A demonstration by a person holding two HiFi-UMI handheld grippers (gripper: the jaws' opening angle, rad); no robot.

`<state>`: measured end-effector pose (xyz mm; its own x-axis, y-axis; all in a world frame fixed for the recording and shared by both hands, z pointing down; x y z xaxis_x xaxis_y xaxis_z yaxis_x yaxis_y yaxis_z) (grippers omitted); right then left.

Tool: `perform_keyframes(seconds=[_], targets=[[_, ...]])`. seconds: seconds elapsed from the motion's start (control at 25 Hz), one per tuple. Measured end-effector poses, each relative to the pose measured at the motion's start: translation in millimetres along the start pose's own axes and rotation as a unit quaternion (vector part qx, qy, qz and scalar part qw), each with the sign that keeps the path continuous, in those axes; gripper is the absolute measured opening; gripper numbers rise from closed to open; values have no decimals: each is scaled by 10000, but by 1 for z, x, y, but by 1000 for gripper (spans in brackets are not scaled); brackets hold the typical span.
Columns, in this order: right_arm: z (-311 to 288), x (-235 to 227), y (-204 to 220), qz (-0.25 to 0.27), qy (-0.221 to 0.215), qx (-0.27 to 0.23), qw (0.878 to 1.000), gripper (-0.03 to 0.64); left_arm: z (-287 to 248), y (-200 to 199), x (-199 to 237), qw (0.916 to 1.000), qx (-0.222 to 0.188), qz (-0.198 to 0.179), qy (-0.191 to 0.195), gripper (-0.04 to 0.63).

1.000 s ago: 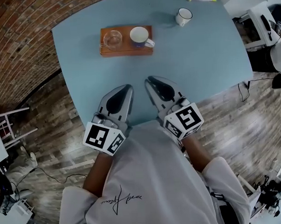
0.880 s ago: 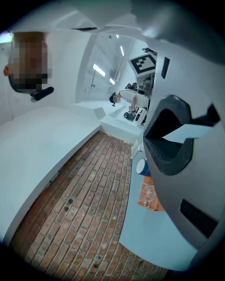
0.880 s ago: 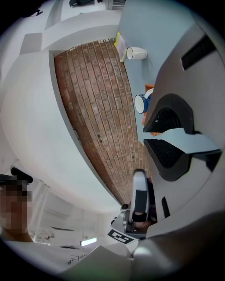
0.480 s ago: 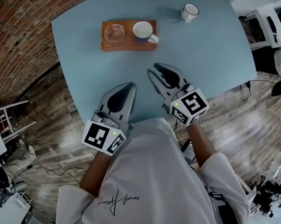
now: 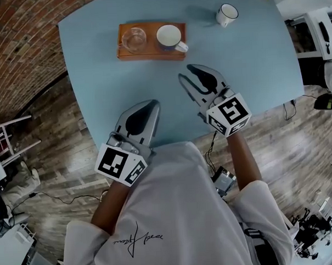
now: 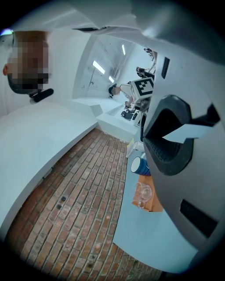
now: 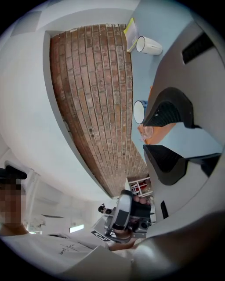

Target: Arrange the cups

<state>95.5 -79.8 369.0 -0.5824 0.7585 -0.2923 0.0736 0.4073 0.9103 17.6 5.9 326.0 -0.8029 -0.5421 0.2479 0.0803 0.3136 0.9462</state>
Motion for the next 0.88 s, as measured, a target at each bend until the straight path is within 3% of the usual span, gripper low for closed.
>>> perform_keyframes(seconds=[0.44, 0.88], targets=[[-16, -42, 4, 679, 77, 218, 9974, 110, -5, 5, -4, 9996, 128, -82, 225, 6], [-38, -69, 16, 817, 74, 468, 9955, 115, -11, 11, 1, 9995, 251, -31, 193, 6]])
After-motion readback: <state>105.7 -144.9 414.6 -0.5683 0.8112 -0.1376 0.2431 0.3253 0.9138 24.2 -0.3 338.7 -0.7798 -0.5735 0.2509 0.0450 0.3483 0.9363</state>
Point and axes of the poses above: the fingertips, and each gripper's own axes: z backward along the fingers, x to its left, y out of its underside, the point moved 1 cm from there along z, backward along the fingers, and after that the axes turned 11 degrees about -z, right-handed, at the moved point
